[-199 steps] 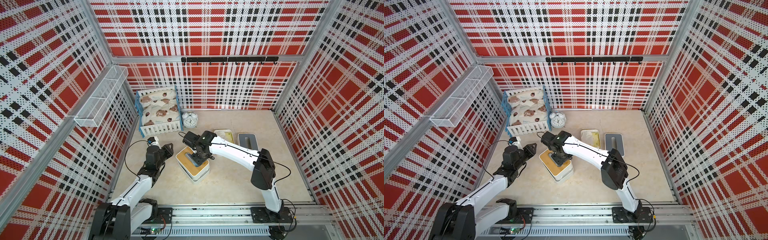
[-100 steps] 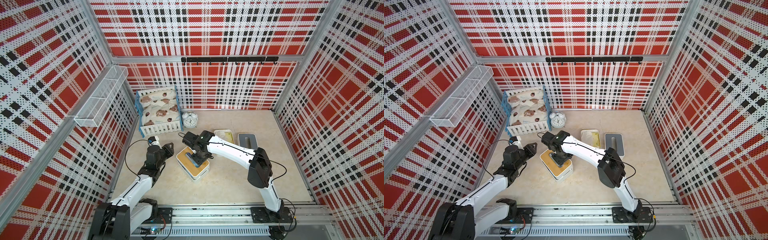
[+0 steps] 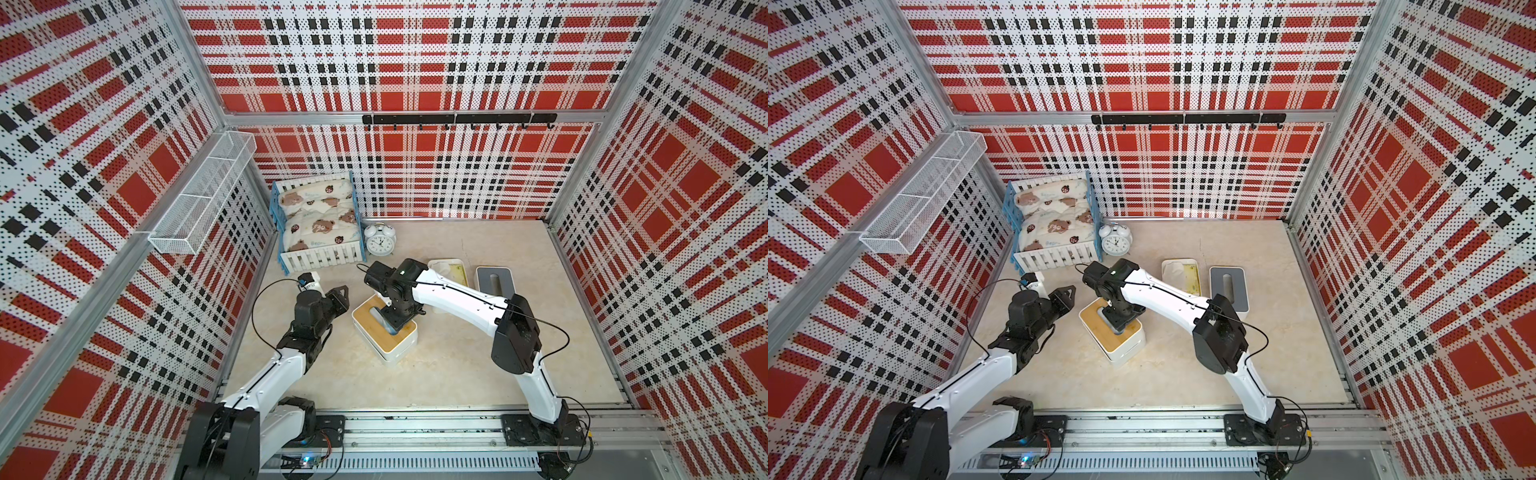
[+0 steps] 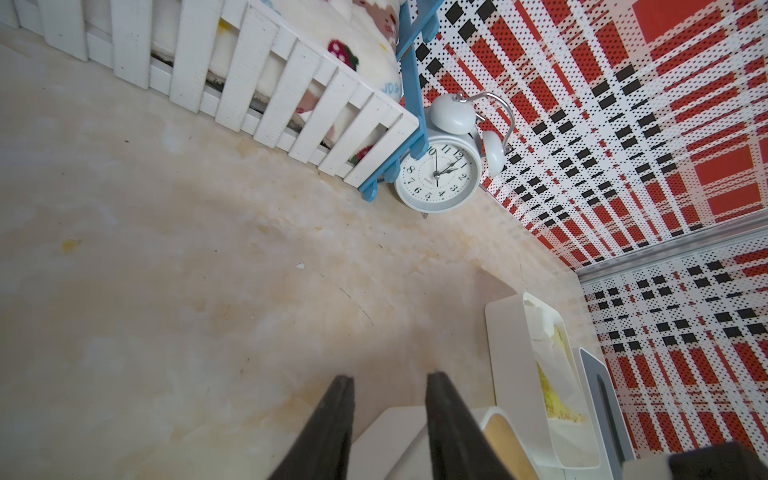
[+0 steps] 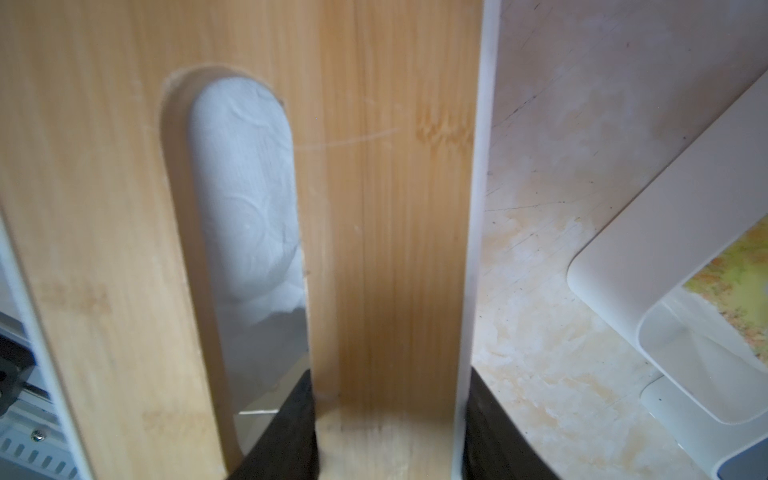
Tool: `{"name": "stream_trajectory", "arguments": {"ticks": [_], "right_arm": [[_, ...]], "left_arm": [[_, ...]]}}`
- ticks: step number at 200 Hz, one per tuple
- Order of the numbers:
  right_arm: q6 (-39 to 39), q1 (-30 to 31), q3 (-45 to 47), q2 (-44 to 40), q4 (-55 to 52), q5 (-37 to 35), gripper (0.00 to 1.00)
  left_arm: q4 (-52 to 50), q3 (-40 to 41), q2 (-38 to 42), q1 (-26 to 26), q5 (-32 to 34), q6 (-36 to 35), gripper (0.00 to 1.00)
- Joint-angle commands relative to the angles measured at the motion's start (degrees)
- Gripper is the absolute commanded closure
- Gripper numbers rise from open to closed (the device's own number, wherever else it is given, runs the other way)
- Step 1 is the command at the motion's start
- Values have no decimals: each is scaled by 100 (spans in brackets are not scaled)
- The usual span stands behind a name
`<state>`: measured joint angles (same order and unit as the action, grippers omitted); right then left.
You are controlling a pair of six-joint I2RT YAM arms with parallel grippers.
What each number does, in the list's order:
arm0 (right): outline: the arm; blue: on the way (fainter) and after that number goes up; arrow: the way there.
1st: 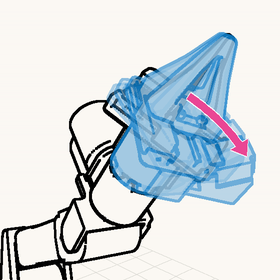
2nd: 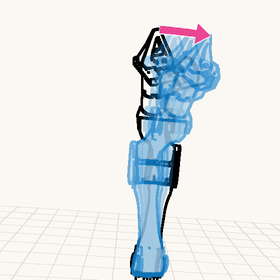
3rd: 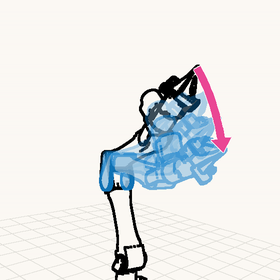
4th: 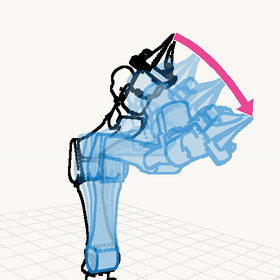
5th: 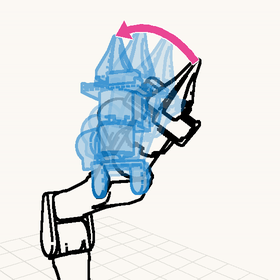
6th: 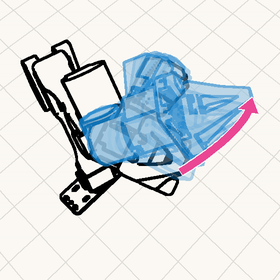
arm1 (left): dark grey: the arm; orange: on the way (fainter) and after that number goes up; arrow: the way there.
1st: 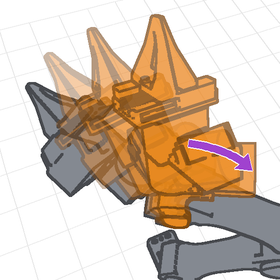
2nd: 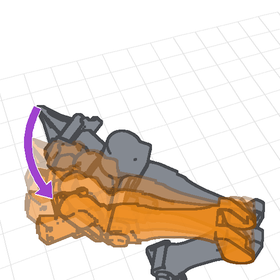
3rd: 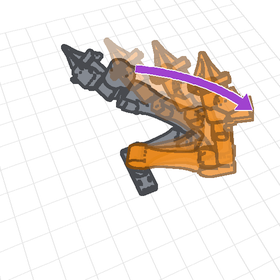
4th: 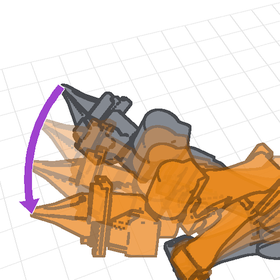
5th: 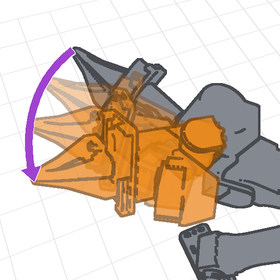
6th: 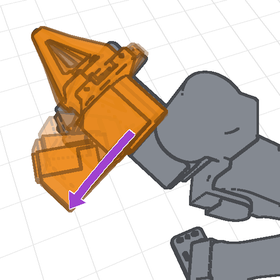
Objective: Put the tissue paper into the tissue box
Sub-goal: Close the box lid on the tissue box.
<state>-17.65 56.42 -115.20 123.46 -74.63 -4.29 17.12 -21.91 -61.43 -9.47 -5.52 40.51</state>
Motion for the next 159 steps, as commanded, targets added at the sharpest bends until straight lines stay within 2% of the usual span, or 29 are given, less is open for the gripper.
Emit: {"name": "stream_trajectory", "arguments": {"ticks": [1, 98, 106, 159], "right_arm": [[-28, -17, 207, -174, -209, 38, 69], [53, -78, -738, 558, -756, 96, 69], [69, -94, -820, 624, -790, 121, 69], [29, -206, -510, 589, -548, 82, 69]], "left_arm": [[159, -130, -72, -35, 66, -96, 64], [34, -449, -540, -424, 204, -257, 64], [1, -508, -646, -647, 208, -304, 64], [-172, -692, -1079, -870, 445, -513, 68]]}}
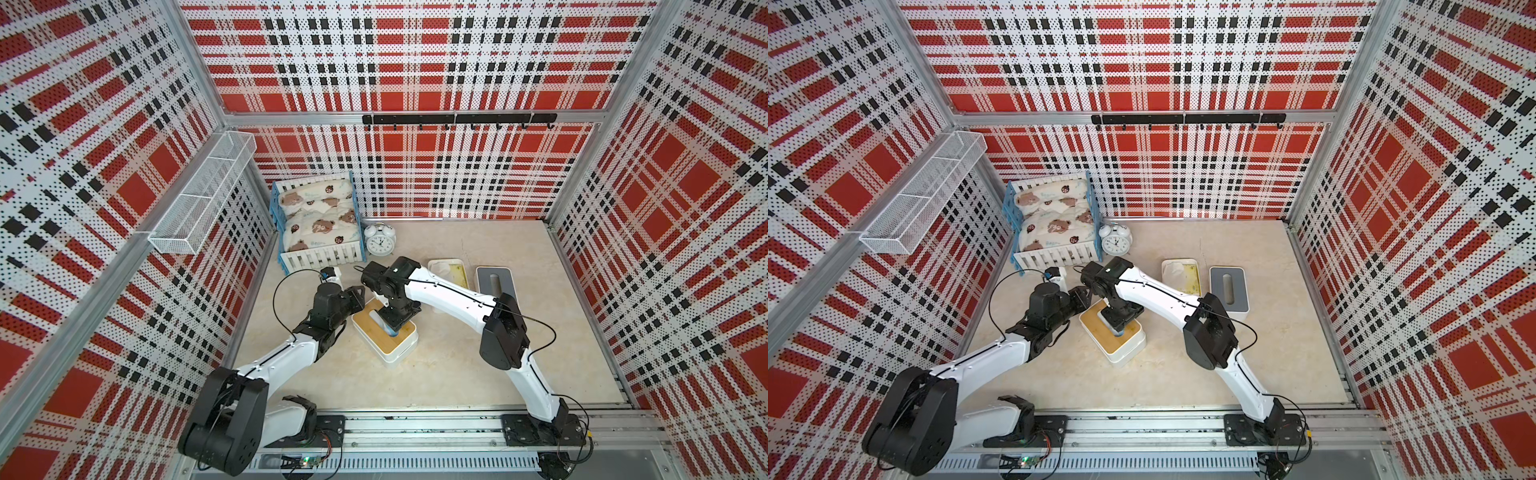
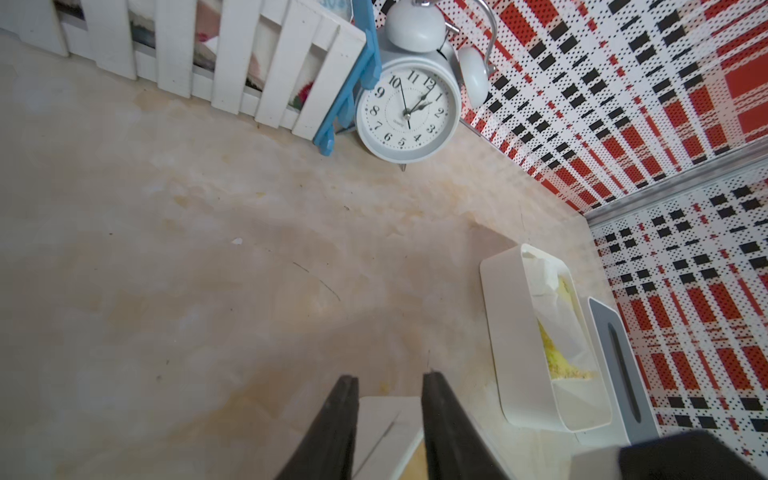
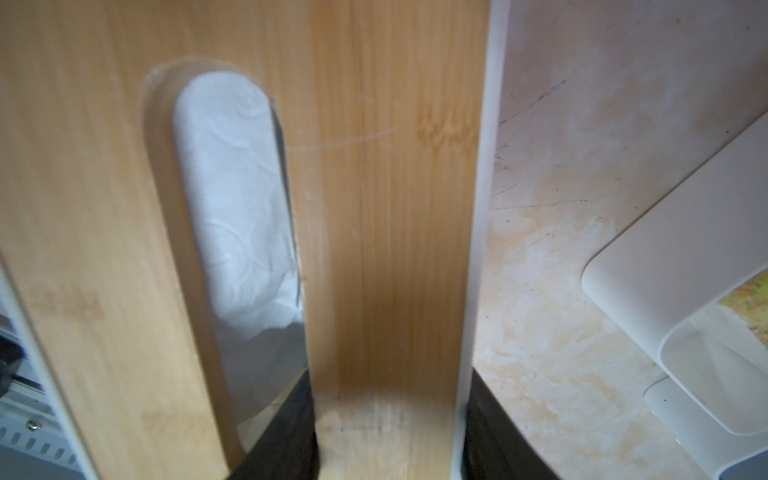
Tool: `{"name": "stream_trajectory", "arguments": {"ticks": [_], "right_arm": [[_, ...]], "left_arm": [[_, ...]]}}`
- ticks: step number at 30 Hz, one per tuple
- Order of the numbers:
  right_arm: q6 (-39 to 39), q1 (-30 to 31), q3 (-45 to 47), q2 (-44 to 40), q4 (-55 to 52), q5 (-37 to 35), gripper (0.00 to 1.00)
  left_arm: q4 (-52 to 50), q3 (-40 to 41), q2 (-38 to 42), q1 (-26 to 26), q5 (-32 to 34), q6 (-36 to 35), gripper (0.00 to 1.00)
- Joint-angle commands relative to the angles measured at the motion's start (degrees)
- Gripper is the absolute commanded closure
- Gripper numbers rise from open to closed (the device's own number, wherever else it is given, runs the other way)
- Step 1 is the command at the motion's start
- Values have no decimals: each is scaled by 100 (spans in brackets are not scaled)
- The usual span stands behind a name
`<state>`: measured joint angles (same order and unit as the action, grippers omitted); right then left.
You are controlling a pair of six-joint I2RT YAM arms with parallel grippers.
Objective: Put the tissue paper into the tissue box
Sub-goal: Close the box lid on the tissue box.
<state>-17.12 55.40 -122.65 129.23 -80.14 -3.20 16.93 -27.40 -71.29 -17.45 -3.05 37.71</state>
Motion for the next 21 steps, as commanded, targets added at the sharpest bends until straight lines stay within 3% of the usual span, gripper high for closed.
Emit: {"name": "stream_trajectory", "arguments": {"ticks": [1, 13, 21], "right_arm": [[-25, -106, 247, 9, 9, -25, 69], [-17, -134, 196, -490, -178, -129, 69], [34, -277, 360, -284, 208, 48, 70]], "left_arm": [[-154, -147, -95, -73, 203, -236, 68], [-286, -239, -153, -74, 424, -353, 71], [-354, -319, -86, -83, 471, -359, 71]]}}
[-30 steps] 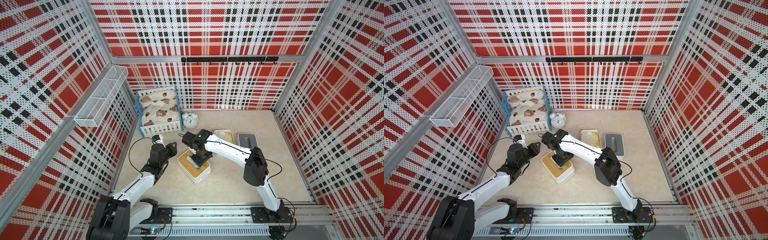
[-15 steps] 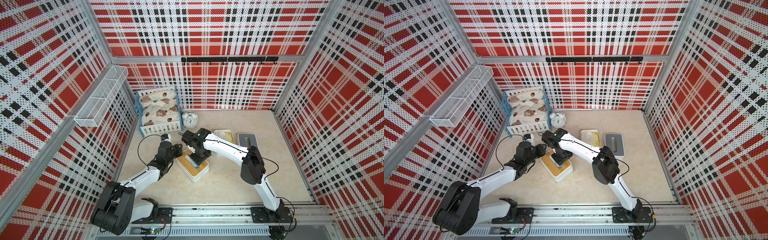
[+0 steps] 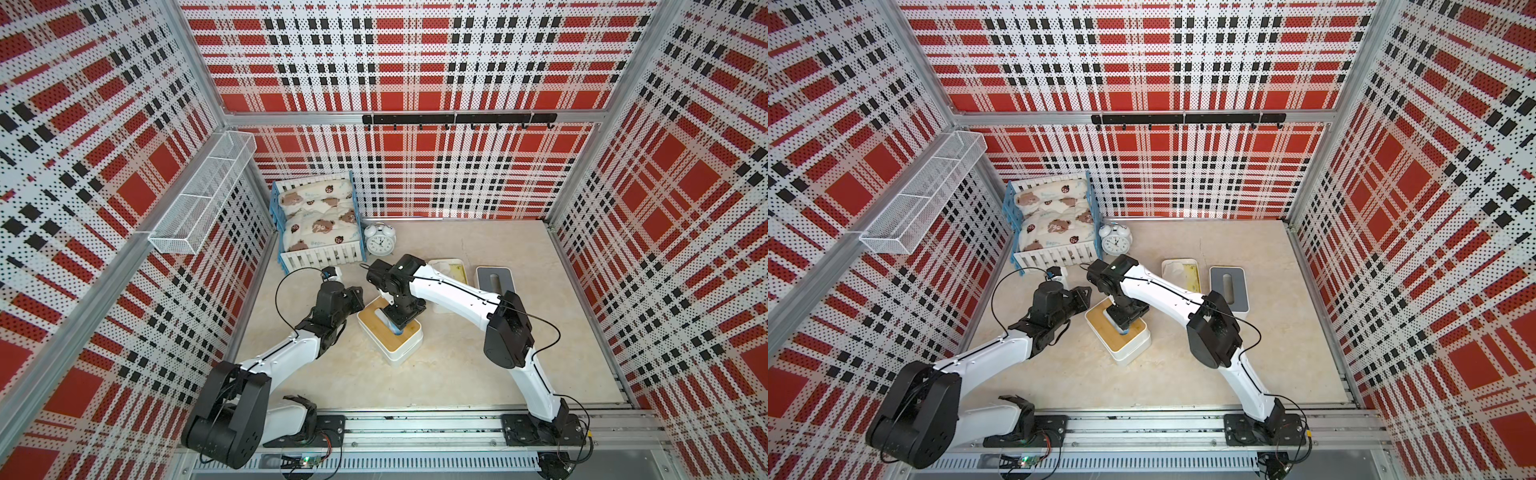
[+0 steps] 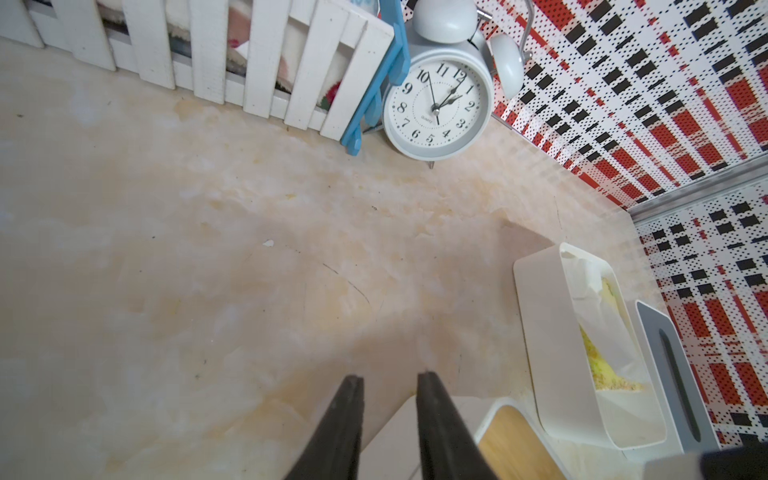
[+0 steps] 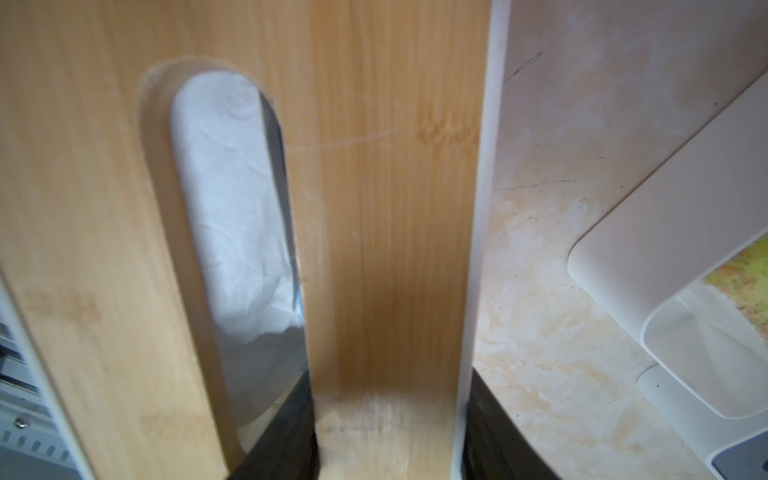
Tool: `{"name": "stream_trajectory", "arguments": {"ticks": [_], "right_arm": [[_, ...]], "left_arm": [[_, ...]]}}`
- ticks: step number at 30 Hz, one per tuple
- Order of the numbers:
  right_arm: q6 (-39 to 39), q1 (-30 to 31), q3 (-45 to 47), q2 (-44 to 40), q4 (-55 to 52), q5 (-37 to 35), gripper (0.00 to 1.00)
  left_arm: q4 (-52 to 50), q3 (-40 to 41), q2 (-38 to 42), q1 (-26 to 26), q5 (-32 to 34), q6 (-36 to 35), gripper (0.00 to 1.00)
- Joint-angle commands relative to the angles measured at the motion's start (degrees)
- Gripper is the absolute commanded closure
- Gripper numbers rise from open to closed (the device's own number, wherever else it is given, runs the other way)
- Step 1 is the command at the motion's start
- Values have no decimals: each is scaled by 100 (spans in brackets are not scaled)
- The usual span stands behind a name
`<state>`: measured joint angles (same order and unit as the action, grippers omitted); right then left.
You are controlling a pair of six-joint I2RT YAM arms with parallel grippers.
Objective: Put the tissue paper into the tissue box
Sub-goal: Close the box lid on the tissue box.
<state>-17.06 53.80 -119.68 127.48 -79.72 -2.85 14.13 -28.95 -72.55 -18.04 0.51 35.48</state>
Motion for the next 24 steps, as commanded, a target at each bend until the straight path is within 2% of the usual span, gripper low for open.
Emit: {"name": "stream_trajectory", "arguments": {"ticks": [1, 11, 20, 24], "right_arm": [[27, -144, 19, -57, 196, 26, 70], [141, -326, -875, 727, 40, 90, 71], [120, -336, -324, 700, 232, 145, 71], [24, -335, -383, 409, 535, -51, 72]], "left_arm": [[-97, -176, 60, -24, 124, -143, 71], [-270, -265, 159, -24, 283, -252, 71], [-93, -257, -150, -25, 224, -258, 71], [-80, -356, -250, -25, 228, -279, 72]]}}
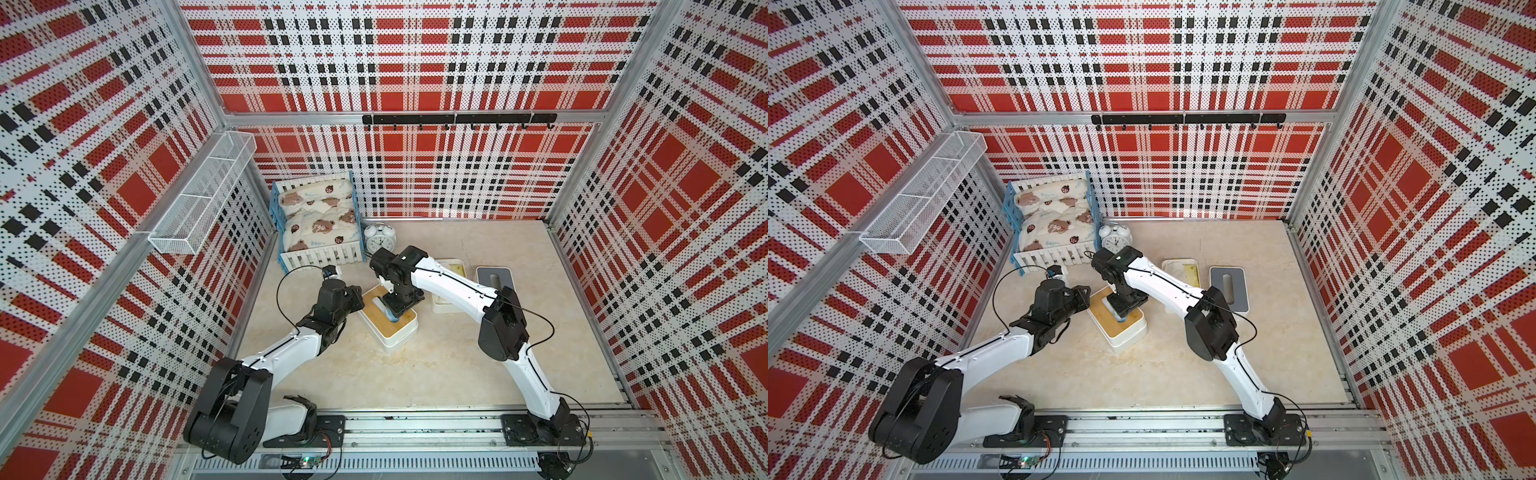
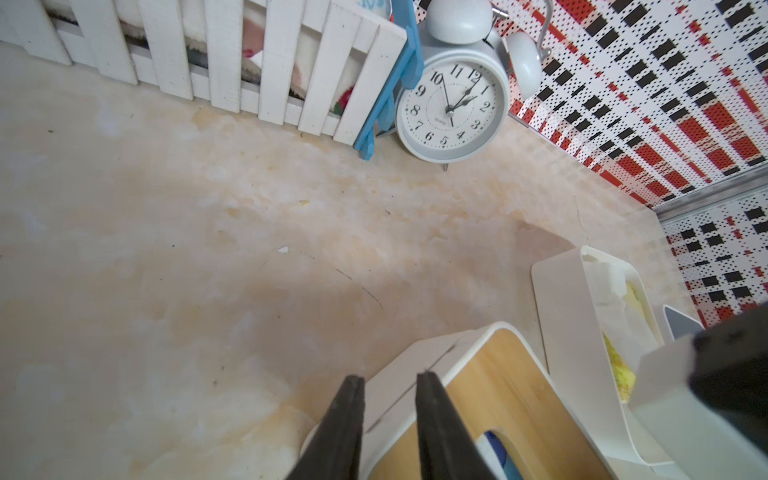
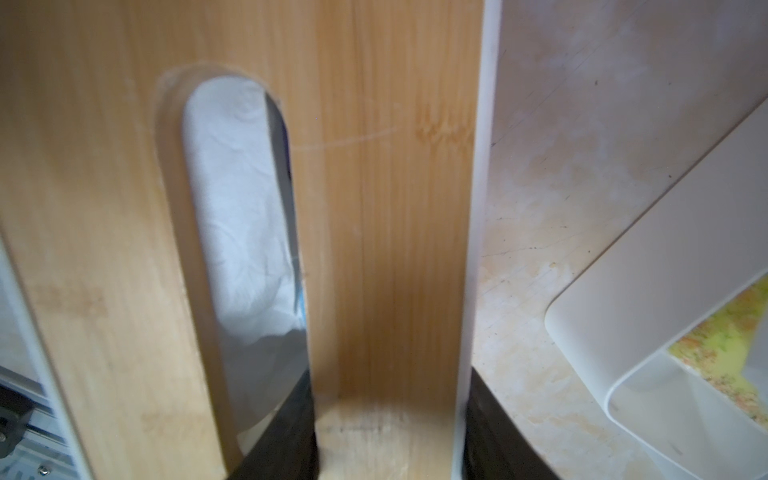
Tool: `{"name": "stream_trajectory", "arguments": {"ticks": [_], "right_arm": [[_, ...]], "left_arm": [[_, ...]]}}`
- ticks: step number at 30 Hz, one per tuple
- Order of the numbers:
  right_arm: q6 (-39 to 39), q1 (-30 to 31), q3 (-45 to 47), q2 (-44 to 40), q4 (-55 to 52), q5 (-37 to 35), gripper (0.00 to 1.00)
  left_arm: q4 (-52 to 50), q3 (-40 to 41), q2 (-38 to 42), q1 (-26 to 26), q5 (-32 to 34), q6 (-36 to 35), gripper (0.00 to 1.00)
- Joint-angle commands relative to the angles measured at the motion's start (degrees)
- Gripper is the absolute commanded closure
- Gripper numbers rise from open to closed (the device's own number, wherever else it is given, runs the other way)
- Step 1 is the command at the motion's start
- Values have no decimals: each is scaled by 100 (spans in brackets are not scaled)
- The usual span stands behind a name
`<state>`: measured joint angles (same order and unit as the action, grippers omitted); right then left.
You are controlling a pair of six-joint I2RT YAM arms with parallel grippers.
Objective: Put the tissue paper into the tissue box
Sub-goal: Close the box lid on the tissue box.
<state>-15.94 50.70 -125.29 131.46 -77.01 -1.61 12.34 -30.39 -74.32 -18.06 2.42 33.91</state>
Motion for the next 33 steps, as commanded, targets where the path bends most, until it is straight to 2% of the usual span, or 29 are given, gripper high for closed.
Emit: {"name": "stream_trajectory", "arguments": {"ticks": [1, 6, 14, 19, 23, 30, 33], "right_arm": [[-116, -34, 140, -103, 374, -251, 72], [-222, -78, 99, -729, 1193, -289, 71], [-303, -106, 218, -1174, 1415, -399, 72], [-315, -179, 419, -1407, 1372, -468, 72], [-229, -257, 177, -1293, 961, -367, 74], [-40, -210, -569, -539, -43, -127, 75], [-36, -183, -636, -417, -115, -89, 75]], "left_arm": [[105, -219, -57, -22, 43, -114, 72], [116, -200, 215, -26, 99, -29, 72], [-30, -21, 828, -8, 361, -42, 75], [-96, 60, 902, 48, 341, -42, 75], [-105, 95, 852, 75, 291, -51, 75], [-78, 112, 805, 84, 254, -33, 75], [-74, 104, 794, 91, 264, -49, 75]]}}
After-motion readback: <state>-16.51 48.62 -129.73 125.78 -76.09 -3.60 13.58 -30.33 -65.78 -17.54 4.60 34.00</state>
